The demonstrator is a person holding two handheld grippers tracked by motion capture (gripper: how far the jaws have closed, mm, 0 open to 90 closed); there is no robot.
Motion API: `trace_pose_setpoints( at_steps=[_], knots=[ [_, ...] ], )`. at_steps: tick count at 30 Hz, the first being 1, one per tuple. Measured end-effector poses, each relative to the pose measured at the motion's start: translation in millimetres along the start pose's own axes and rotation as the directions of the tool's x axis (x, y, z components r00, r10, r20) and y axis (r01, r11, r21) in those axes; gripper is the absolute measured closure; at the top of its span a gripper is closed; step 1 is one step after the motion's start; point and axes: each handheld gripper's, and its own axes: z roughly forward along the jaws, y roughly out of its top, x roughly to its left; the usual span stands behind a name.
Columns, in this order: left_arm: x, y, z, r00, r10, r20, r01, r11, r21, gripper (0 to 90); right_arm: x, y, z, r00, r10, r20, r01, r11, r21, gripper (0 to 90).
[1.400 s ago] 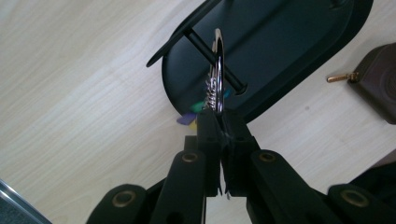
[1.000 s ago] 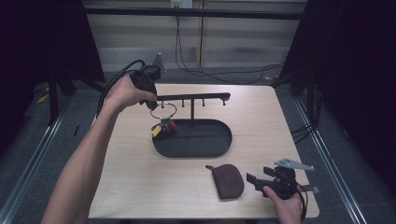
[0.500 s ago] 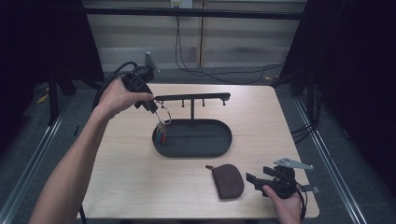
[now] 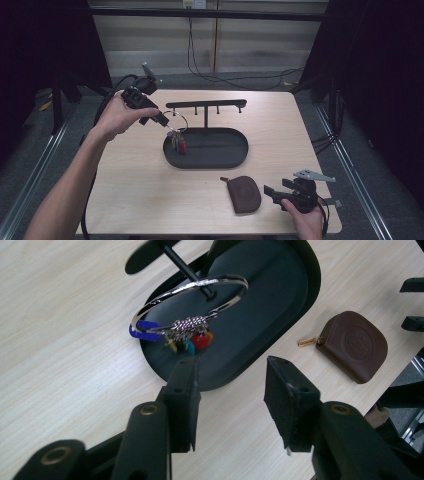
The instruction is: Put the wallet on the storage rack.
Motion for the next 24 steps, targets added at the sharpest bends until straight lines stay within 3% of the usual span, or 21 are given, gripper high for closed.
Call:
trace_pose_setpoints(
  at_steps=[4,7,9,15,17,21,24],
  knots=[
    [1.6,-9.7,3.5,0.9999,0.000,0.017,0.000,0.9991,-0.042,51.0,-0.6,0.1,-0.3,1.0000,0.000,0.003,0.000,1.000,-0.001,17.1],
    [5.1,-14.4,10.1,1.0000,0.004,-0.009,-0.004,0.9994,-0.034,44.8,0.0,0.4,1.0,1.0000,-0.002,0.002,0.002,1.000,0.002,17.1],
    [8.5,-19.3,10.3,1.0000,-0.003,0.002,0.003,0.9966,-0.082,43.3,0.5,0.7,0.9,1.0000,-0.004,0.006,0.004,1.000,0.001,17.1],
    [8.6,-33.6,18.9,0.9997,0.007,-0.023,-0.010,0.9920,-0.126,36.7,-0.9,0.8,1.1,0.9999,0.007,0.007,-0.007,1.000,0.001,17.1],
    [7.1,-40.2,21.6,1.0000,0.001,-0.008,-0.002,0.9917,-0.129,33.9,-0.4,0.9,1.6,1.0000,0.004,0.008,-0.004,1.000,0.005,17.1],
    [3.0,-53.7,25.0,0.9996,0.029,0.002,-0.029,0.9877,-0.154,29.9,-0.5,0.0,-0.5,0.9998,0.010,0.014,-0.010,1.000,-0.003,17.1],
    [2.4,-64.5,29.1,0.9998,0.017,0.011,-0.015,0.9844,-0.176,21.9,0.0,-0.6,-0.6,0.9999,0.005,0.014,-0.005,1.000,-0.001,17.1]
  ],
)
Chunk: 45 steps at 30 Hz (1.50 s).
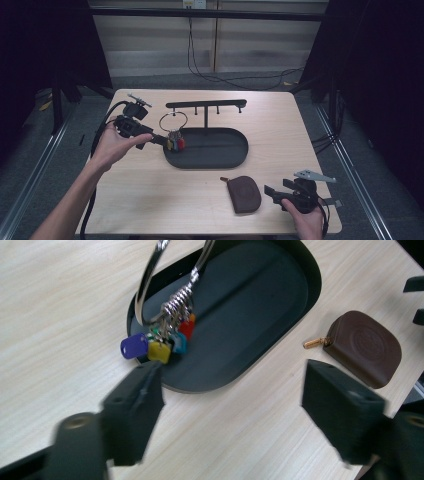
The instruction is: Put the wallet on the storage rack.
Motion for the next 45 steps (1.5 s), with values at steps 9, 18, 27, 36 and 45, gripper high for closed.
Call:
trace_pose_setpoints(
  at_steps=[9,18,27,36,45],
  knots=[
    [-0.1,-44.7,2.5,0.9968,-0.068,0.041,0.071,0.9950,-0.070,16.5,0.2,0.9,0.2,1.0000,-0.002,-0.007,0.002,1.000,-0.002,17.2],
    [0.5,-91.2,14.2,0.9940,-0.098,0.048,0.105,0.9778,-0.181,16.2,-0.4,1.2,1.2,1.0000,0.005,-0.005,-0.005,1.000,0.001,17.6],
    [-2.3,-130.4,23.3,0.9939,-0.102,0.040,0.108,0.9721,-0.208,16.2,0.0,1.5,3.3,0.9998,0.015,-0.016,-0.015,1.000,0.009,23.7],
    [-12.2,-158.4,27.6,0.9969,-0.078,0.010,0.078,0.9831,-0.166,16.5,5.4,11.4,0.3,0.9994,0.011,-0.034,-0.011,1.000,-0.004,26.7],
    [-16.3,-194.4,25.2,0.9927,-0.075,0.094,0.094,0.9712,-0.219,16.6,28.7,35.0,2.4,0.9970,-0.059,-0.051,0.062,0.996,0.068,34.4]
  ],
)
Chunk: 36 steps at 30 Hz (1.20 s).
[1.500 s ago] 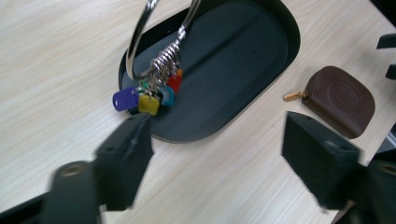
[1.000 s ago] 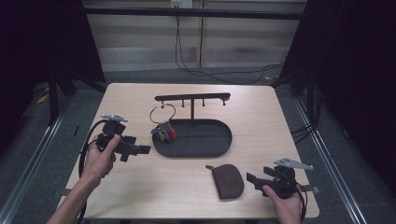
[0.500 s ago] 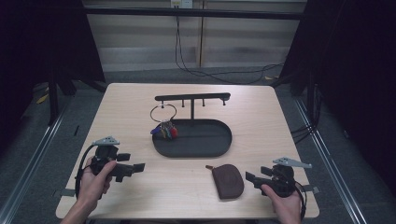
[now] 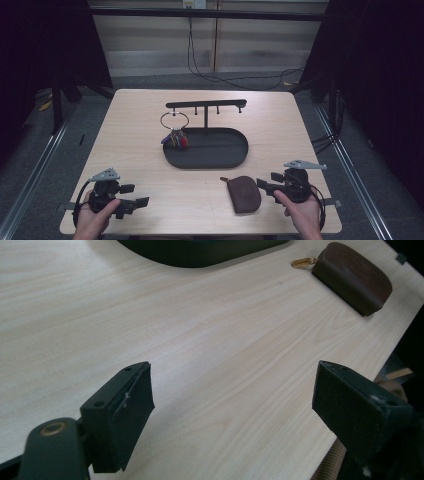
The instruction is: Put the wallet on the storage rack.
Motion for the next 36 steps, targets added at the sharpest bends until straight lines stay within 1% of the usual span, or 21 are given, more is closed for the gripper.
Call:
trace_pose_setpoints(
  at_steps=[1,3,6,7,8,10,12,14,15,16,17,18,19,20,21,22,24,25,29,31,36],
  knots=[
    [0.0,0.0,0.0,1.0000,0.000,0.000,0.000,1.0000,0.000,16.8,3.5,2.3,1.2,0.9998,-0.015,0.009,0.015,1.000,0.019,34.6],
    [-4.3,-2.1,-1.1,0.9995,0.020,-0.023,-0.021,0.9992,-0.035,19.1,8.9,7.2,1.9,0.9996,-0.020,0.019,0.019,0.997,0.073,34.9],
    [-6.2,-2.5,2.1,0.9995,0.033,-0.003,-0.033,0.9993,-0.018,19.1,11.8,11.2,3.9,0.9994,-0.021,0.027,0.018,0.995,0.102,29.8],
    [-8.0,-2.8,4.0,0.9987,0.052,-0.002,-0.052,0.9986,-0.006,19.1,11.4,14.6,10.1,0.9999,0.006,-0.011,-0.004,0.985,0.173,24.9],
    [-8.0,-2.8,4.0,0.9987,0.052,-0.002,-0.052,0.9986,-0.006,19.1,11.4,14.6,10.1,0.9999,0.006,-0.011,-0.004,0.985,0.173,24.9],
    [-9.3,-3.1,4.6,0.9983,0.058,0.003,-0.058,0.9983,-0.003,19.1,11.7,16.1,16.9,0.9996,0.026,-0.009,-0.023,0.974,0.227,23.8],
    [-10.4,-2.2,3.9,0.9981,0.062,-0.001,-0.062,0.9979,-0.017,19.1,13.0,17.8,24.9,0.9991,0.043,-0.006,-0.039,0.956,0.291,18.8],
    [-9.4,-1.4,3.7,0.9983,0.058,0.009,-0.057,0.9981,-0.023,19.1,15.9,20.5,32.9,0.9980,0.062,-0.013,-0.053,0.931,0.361,19.9],
    [-9.4,-1.4,3.7,0.9983,0.058,0.009,-0.057,0.9981,-0.023,19.1,15.9,20.5,32.9,0.9980,0.062,-0.013,-0.053,0.931,0.361,19.9],
    [-8.8,-1.5,4.1,0.9983,0.057,0.011,-0.057,0.9981,-0.022,19.1,16.9,21.9,36.0,0.9982,0.060,-0.008,-0.052,0.923,0.382,20.0],
    [-7.9,-2.1,4.2,0.9984,0.055,0.013,-0.055,0.9983,-0.020,19.1,18.9,25.4,43.4,0.9988,0.049,0.008,-0.048,0.894,0.446,20.9],
    [-7.9,-2.1,4.2,0.9984,0.055,0.013,-0.055,0.9983,-0.020,19.1,18.9,25.4,43.4,0.9988,0.049,0.008,-0.048,0.894,0.446,20.9],
    [-7.8,-2.2,3.6,0.9981,0.058,0.018,-0.058,0.9981,-0.019,19.1,19.8,27.1,49.7,0.9990,0.043,0.013,-0.044,0.871,0.490,22.8],
    [-8.1,-2.0,3.4,0.9976,0.068,0.007,-0.068,0.9975,-0.018,19.1,20.9,28.0,53.2,0.9994,0.032,0.015,-0.035,0.859,0.511,23.6],
    [-8.1,-1.9,3.2,0.9975,0.070,-0.001,-0.070,0.9974,-0.015,19.1,22.1,28.0,56.4,0.9998,0.020,0.009,-0.021,0.850,0.527,24.6],
    [-8.1,-1.9,3.2,0.9975,0.070,-0.001,-0.070,0.9974,-0.015,19.1,22.1,28.0,56.4,0.9998,0.020,0.009,-0.021,0.850,0.527,24.6],
    [-6.5,-1.4,2.8,0.9981,0.061,-0.002,-0.061,0.9980,-0.016,19.1,25.4,27.8,62.3,0.9998,0.015,0.010,-0.019,0.831,0.556,24.3],
    [-6.4,-1.3,2.6,0.9982,0.060,-0.006,-0.060,0.9980,-0.018,19.1,26.0,27.8,63.8,0.9998,0.012,0.017,-0.019,0.832,0.555,24.5],
    [-6.1,-1.7,2.3,0.9979,0.064,0.000,-0.064,0.9979,-0.008,19.1,25.9,28.1,68.6,0.9996,0.018,0.021,-0.026,0.821,0.571,21.7],
    [-5.6,-2.2,1.9,0.9979,0.064,-0.002,-0.064,0.9979,-0.007,19.1,25.2,28.4,69.9,0.9992,0.024,0.033,-0.039,0.820,0.571,20.3],
    [-3.9,-3.0,2.9,0.9986,0.052,-0.007,-0.052,0.9986,0.003,19.1,23.5,28.5,74.0,0.9989,0.034,0.033,-0.047,0.804,0.592,19.5]
  ],
)
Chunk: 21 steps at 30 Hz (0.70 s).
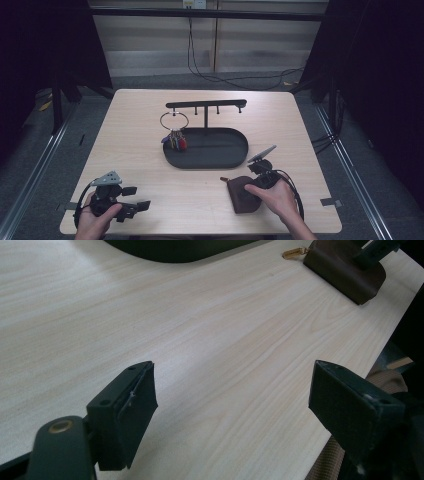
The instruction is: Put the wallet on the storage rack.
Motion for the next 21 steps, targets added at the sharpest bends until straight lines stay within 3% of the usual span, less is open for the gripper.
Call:
trace_pose_setpoints(
  at_steps=[6,12,21],
  knots=[
    [-1.6,-0.2,1.0,1.0000,0.006,0.007,-0.006,0.9999,0.011,19.1,-2.0,1.1,2.0,0.9996,0.009,-0.027,-0.009,1.000,0.016,24.4],
    [0.4,-1.5,1.9,0.9999,-0.001,-0.016,0.002,0.9997,0.023,20.0,-7.7,-2.5,4.4,0.9974,0.030,-0.065,-0.031,1.000,-0.001,24.2],
    [1.0,-1.4,1.4,0.9997,0.005,-0.024,-0.004,0.9993,0.037,20.0,-9.5,-4.5,4.7,0.9967,0.026,-0.077,-0.028,0.999,-0.022,25.6]
  ],
)
